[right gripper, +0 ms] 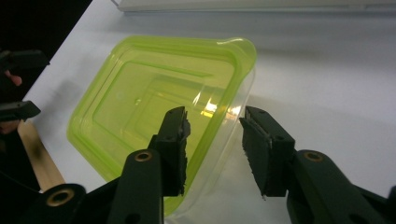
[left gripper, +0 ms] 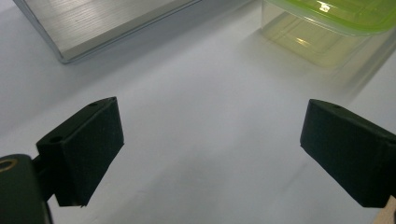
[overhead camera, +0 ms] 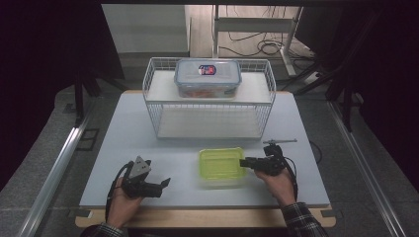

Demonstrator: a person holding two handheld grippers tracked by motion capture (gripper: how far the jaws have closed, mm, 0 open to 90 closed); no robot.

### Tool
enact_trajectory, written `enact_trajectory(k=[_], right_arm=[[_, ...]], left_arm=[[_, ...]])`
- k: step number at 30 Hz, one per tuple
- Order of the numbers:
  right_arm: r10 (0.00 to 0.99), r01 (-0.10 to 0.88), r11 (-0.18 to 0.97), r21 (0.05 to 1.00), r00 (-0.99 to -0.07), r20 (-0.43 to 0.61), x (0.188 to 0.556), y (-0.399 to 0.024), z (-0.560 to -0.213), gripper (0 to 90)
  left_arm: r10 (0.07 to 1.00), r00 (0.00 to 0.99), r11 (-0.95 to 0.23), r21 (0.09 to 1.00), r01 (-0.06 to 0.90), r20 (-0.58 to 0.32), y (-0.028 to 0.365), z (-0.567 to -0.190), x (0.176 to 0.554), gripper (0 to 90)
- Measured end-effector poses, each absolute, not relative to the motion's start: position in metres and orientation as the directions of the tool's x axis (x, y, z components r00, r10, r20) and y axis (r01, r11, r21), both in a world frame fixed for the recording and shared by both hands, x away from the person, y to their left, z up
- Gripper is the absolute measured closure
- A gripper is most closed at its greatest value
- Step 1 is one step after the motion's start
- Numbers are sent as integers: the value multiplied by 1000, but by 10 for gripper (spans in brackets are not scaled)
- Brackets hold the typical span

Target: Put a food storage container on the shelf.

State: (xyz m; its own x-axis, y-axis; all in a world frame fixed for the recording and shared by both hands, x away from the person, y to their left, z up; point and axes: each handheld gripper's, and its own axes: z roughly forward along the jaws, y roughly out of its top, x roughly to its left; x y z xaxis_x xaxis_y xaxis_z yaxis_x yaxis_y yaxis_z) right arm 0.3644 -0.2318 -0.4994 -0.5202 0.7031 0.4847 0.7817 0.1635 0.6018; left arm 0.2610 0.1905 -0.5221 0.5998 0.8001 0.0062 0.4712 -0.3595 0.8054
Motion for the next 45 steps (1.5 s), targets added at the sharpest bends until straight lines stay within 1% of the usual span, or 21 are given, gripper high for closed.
enact_trajectory(k=[3,5,7,12,15,19,23,29,35,42,45], right_arm=[[681,813,135,567,-492,542,369,-233,-503,651],[681,824,132,552,-480,554,371,-233,-504,692],[669,837,127,533,-469,577,373,-233,-506,706],[608,875,97,475,-430,668,377,-236,-510,777],[596,876,108,471,-436,674,377,-234,-508,802],[600,876,103,471,-432,673,376,-233,-507,805],[593,890,73,451,-402,698,376,-237,-509,807],[577,882,37,469,-402,711,374,-243,-501,807],[569,866,21,500,-422,706,371,-245,-484,806],[565,842,17,539,-453,689,370,-245,-454,807],[561,835,14,550,-462,687,370,-245,-443,807]], left_arm=[[800,600,-359,806,471,6,190,-522,261,60],[800,599,-360,805,471,8,190,-522,261,60],[800,600,-361,805,471,8,190,-522,261,60],[801,599,-362,804,472,9,189,-523,261,60],[802,598,-363,804,471,11,190,-522,261,60],[804,595,-362,805,470,14,190,-522,261,60],[806,592,-358,807,469,13,190,-522,261,60],[808,589,-355,808,470,12,191,-522,261,60],[812,584,-339,814,471,0,193,-521,261,60],[813,583,-339,814,472,1,193,-521,261,58],[814,581,-324,818,476,-15,195,-521,262,59]])
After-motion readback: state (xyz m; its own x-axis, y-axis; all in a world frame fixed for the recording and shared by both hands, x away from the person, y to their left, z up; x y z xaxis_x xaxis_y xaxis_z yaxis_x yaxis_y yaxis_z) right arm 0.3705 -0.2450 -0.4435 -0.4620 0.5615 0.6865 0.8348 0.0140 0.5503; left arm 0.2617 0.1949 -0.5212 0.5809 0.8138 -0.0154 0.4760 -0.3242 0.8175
